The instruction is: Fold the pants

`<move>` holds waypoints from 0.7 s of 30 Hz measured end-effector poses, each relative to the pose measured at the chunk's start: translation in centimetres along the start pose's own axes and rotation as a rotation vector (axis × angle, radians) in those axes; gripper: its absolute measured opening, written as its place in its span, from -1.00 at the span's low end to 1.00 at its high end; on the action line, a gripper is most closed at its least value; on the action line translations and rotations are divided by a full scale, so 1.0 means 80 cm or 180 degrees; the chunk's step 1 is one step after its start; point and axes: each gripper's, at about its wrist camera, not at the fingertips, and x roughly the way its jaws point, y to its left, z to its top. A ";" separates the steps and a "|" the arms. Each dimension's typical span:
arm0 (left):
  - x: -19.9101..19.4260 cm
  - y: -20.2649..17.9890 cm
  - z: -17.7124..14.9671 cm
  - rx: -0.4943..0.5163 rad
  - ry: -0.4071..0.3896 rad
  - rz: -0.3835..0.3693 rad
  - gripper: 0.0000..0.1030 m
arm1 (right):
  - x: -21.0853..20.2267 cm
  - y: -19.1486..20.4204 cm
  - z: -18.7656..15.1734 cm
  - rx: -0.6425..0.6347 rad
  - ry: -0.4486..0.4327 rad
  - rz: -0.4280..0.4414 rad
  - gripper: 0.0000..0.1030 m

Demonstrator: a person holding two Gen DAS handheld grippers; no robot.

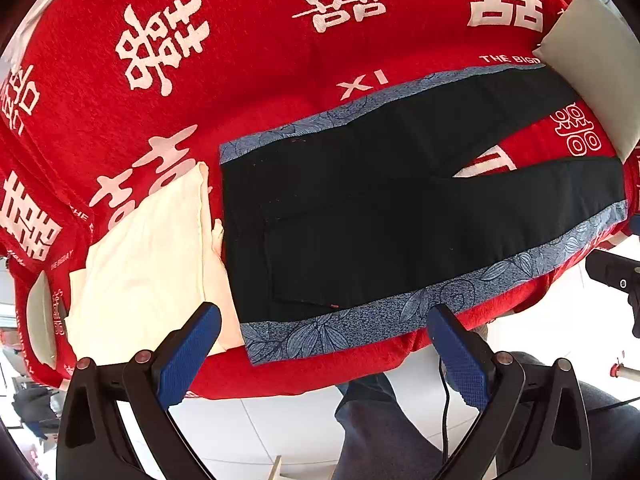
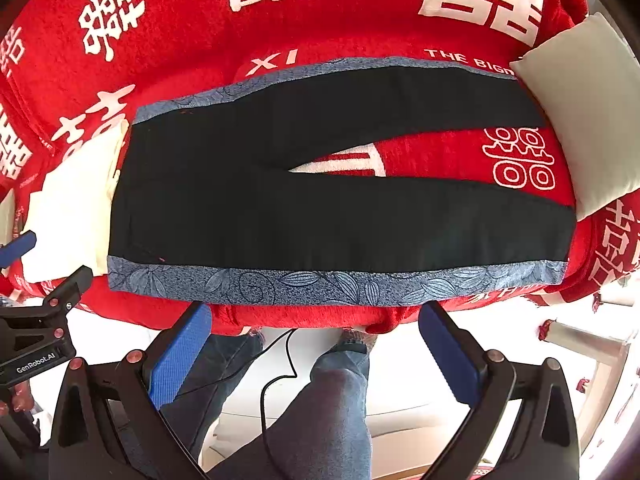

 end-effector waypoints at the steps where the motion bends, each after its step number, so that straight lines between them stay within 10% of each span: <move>1: 0.000 -0.001 0.000 -0.0005 0.0002 0.0006 1.00 | 0.001 -0.001 0.001 -0.0005 0.0000 0.0011 1.00; 21: -0.012 -0.007 -0.025 -0.0925 0.0089 0.0042 1.00 | -0.001 -0.065 -0.003 -0.0032 0.0027 0.0586 1.00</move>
